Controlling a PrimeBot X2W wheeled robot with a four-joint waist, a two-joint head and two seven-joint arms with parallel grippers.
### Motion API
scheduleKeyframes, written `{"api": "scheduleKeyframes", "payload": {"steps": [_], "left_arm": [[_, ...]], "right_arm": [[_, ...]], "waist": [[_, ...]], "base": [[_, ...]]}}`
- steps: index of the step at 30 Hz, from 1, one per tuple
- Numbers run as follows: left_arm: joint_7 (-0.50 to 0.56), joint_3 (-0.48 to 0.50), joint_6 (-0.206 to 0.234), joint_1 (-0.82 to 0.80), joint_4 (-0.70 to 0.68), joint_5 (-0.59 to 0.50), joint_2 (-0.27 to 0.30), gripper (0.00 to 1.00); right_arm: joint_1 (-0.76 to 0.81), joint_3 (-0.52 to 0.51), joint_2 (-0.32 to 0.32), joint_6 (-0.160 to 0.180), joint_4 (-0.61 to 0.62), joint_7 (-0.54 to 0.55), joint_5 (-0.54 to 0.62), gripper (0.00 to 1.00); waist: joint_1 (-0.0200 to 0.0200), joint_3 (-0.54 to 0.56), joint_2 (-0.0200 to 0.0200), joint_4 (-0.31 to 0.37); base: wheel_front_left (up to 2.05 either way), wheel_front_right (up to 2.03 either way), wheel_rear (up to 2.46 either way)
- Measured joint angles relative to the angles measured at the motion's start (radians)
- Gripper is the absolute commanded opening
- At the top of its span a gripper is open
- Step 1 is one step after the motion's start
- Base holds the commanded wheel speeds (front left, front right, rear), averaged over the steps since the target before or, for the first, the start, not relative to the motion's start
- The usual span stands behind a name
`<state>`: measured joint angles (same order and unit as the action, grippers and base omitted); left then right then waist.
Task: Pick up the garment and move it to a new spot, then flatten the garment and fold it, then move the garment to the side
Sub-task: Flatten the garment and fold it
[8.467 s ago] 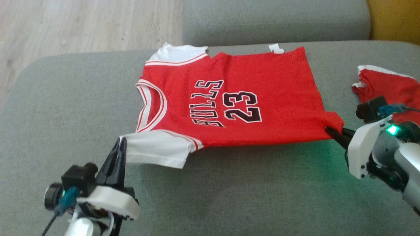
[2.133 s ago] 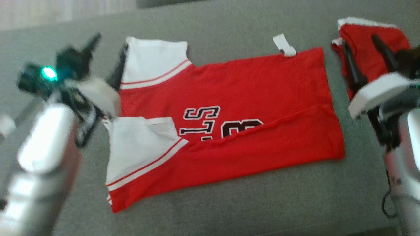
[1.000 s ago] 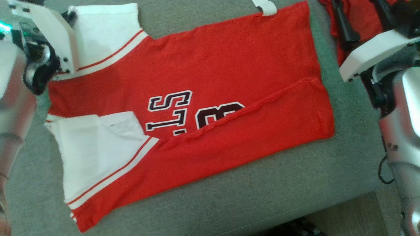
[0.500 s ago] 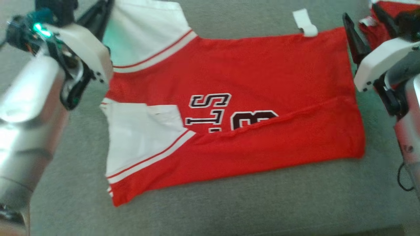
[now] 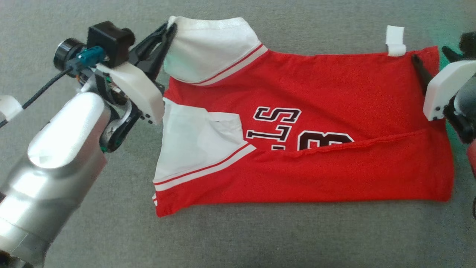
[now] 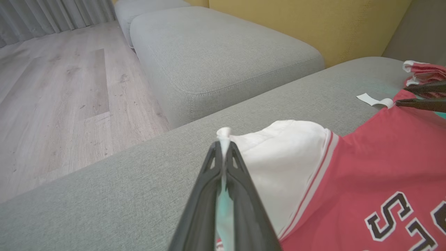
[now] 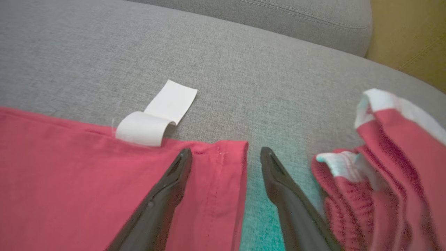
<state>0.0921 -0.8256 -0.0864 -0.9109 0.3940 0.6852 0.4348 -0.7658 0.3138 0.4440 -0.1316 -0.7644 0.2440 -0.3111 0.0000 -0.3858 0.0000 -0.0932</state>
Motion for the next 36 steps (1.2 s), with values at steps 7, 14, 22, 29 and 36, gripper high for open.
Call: {"api": "scheduleKeyframes", "payload": {"steps": [7, 14, 22, 29, 36], "left_arm": [[0.016, -0.006, 0.018, 0.000, -0.050, -0.001, 0.001, 0.00], [0.019, -0.001, 0.057, 0.000, -0.043, -0.009, 0.019, 0.00], [-0.045, 0.050, 0.106, -0.048, 0.055, -0.044, 0.037, 0.00], [-0.154, 0.094, 0.123, -0.208, 0.194, -0.072, 0.000, 0.00], [-0.230, 0.081, 0.085, -0.242, 0.315, -0.079, -0.064, 0.00]], "right_arm": [[-0.064, 0.010, 0.001, 0.000, -0.076, 0.011, 0.000, 0.99], [-0.111, 0.049, -0.001, 0.000, -0.115, -0.008, -0.022, 0.00], [-0.236, 0.065, -0.044, 0.000, -0.084, -0.123, -0.089, 0.00], [-0.364, 0.036, -0.078, 0.000, -0.101, -0.220, -0.136, 0.00], [-0.385, 0.044, -0.094, 0.000, -0.172, -0.263, -0.167, 0.00]], "waist": [[0.0000, -0.025, 0.0000, -0.021], [0.0001, -0.028, 0.0000, -0.010], [0.0000, -0.029, 0.0000, 0.046], [0.0001, -0.048, 0.0000, 0.072], [0.0001, -0.032, 0.0000, 0.056]], "base": [[0.00, 0.00, 0.00], [0.00, 0.00, 0.00], [0.00, 0.00, 0.00], [0.00, 0.00, 0.00], [0.00, 0.00, 0.00]]}}
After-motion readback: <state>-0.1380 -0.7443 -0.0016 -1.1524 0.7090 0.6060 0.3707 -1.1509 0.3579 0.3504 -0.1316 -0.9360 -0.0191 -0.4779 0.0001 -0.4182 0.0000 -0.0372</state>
